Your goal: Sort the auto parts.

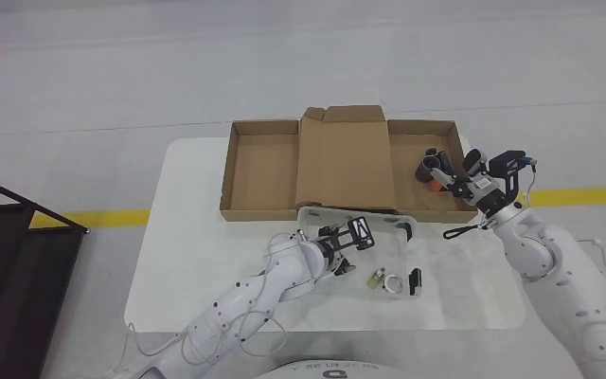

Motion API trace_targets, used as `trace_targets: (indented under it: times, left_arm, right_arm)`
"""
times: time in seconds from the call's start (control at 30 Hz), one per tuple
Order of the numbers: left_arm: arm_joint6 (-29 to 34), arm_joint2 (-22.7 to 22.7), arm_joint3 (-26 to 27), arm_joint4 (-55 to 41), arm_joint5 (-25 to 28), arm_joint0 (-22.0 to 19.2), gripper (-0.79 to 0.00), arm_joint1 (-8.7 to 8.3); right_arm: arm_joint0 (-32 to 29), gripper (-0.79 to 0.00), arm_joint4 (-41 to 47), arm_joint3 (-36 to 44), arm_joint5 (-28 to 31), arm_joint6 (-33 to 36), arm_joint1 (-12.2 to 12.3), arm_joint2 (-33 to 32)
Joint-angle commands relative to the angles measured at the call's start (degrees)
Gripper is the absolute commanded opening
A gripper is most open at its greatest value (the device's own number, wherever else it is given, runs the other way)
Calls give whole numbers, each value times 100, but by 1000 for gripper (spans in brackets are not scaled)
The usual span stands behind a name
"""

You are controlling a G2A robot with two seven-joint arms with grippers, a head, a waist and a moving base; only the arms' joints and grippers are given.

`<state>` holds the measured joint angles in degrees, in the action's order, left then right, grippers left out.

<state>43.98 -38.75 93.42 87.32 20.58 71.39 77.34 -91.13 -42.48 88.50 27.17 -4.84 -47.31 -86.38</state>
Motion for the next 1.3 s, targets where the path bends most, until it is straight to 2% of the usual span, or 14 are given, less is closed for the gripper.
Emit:
trace_targets:
  times: [0.0, 0.17, 0.27, 1.0, 1.27]
  left_arm:
    - [-47, -3, -5, -20, -40, 1, 0, 8]
    - [-344, -123, 95, -61, -332, 63, 0, 11]
    - [-788, -296, 250, -123, -664, 196, 0, -5]
    - [-788, -296, 250, -123, -664, 196, 0, -5]
    - [-1290, -181, -98, -730, -338, 114, 0, 72]
  right_arm:
    - [0, 0, 0, 0, 7, -1, 0, 0]
    - [0, 0, 0, 0, 7, -1, 0, 0]
    - [0, 0, 0, 0, 7, -1, 0, 0]
    - [0, 0, 0, 0, 7, -1, 0, 0]
    - [0, 0, 0, 0, 7, -1, 0, 0]
